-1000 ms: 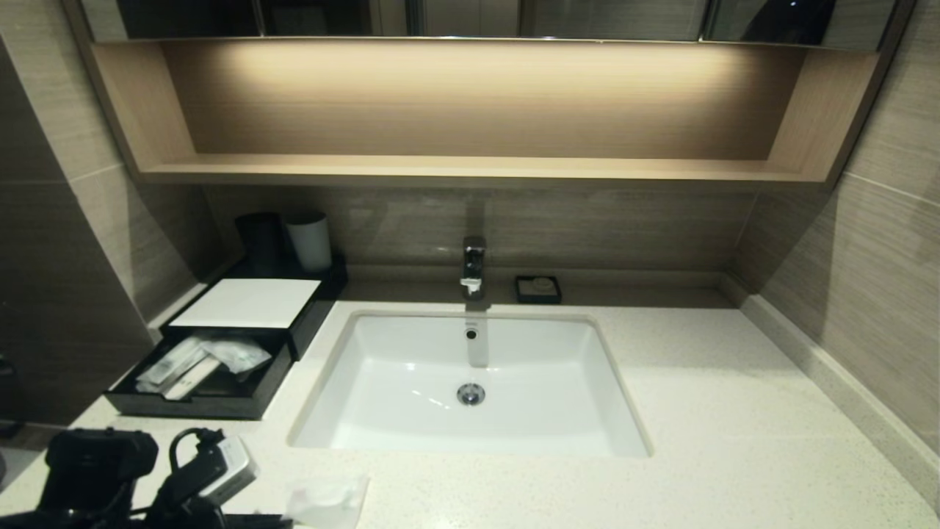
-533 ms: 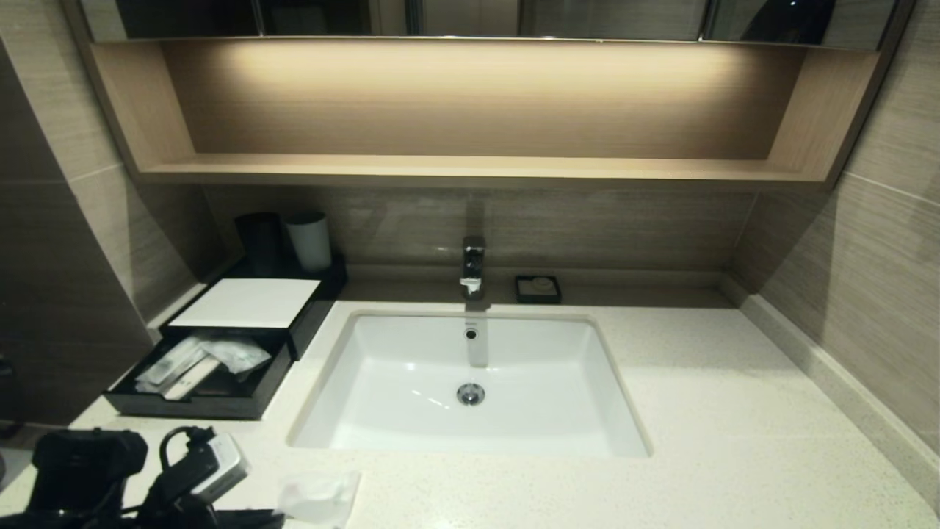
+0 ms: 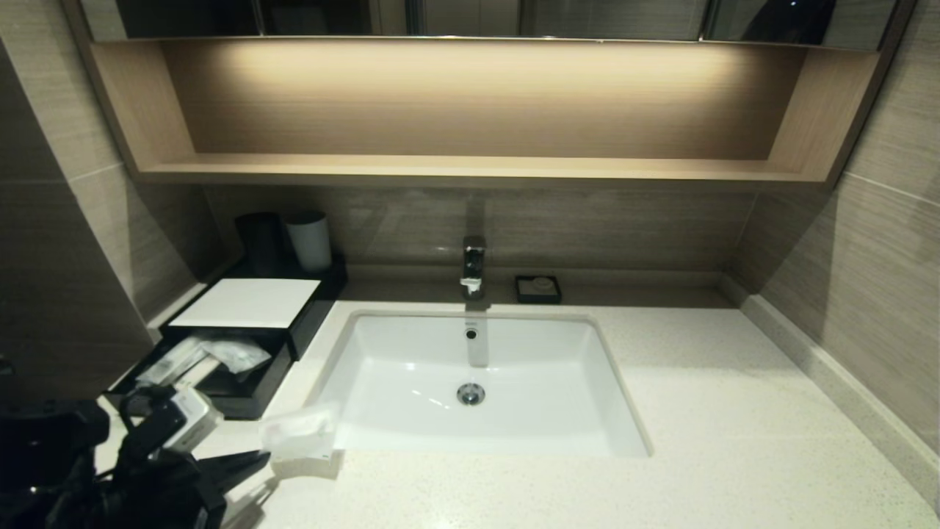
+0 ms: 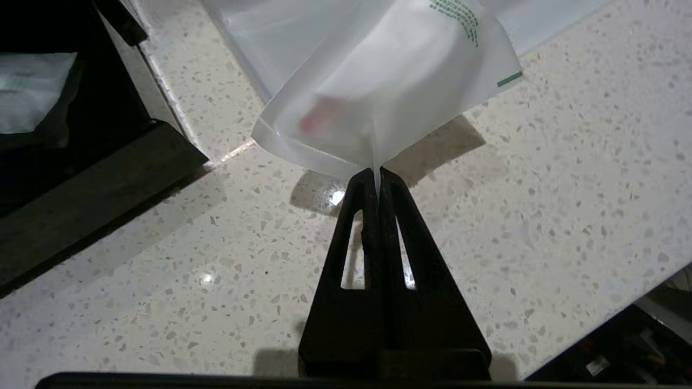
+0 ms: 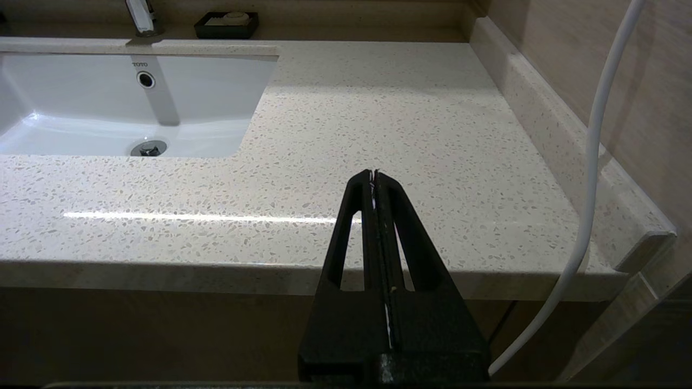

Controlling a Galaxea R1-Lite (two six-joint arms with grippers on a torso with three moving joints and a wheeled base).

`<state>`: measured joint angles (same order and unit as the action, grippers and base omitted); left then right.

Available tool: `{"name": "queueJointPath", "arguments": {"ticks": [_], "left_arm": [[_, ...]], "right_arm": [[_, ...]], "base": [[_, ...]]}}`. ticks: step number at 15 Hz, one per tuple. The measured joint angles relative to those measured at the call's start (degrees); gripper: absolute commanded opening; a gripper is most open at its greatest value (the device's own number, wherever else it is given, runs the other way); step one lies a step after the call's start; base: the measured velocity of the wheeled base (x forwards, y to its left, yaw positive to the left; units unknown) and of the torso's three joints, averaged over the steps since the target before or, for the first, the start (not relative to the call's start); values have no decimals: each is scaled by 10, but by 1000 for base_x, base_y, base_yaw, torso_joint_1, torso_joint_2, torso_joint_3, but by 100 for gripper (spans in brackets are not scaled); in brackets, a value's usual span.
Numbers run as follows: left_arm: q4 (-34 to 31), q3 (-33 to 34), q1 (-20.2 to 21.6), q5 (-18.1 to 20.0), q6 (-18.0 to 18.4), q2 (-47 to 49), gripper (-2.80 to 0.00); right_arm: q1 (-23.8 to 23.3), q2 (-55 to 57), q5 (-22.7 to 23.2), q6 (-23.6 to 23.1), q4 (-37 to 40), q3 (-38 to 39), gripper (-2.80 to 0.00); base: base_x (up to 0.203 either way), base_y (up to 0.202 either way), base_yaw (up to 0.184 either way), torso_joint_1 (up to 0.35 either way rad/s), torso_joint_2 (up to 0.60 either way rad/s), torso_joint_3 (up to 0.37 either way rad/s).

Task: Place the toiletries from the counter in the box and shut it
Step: Place the bathroom toiletry into the drawer

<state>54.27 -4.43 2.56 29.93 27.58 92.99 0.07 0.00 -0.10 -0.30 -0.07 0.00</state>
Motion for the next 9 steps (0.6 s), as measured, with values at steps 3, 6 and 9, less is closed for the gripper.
{"name": "queueJointPath", "arguments": {"ticks": [3,6,9], "left_arm": [[-12,-46,1,-27,-67,-20,-280],[-66,-99,5,-85,-93,-28,-280],[-137,-160,8,-137,-129,-34,-280]], "right_arm": [[0,0,0,0,0,0,-280],[0,0,0,0,0,0,-280],[0,0,0,0,0,0,-280]], "base": [[0,0,0,0,0,0],[0,0,0,0,0,0],[0,0,0,0,0,0]]}}
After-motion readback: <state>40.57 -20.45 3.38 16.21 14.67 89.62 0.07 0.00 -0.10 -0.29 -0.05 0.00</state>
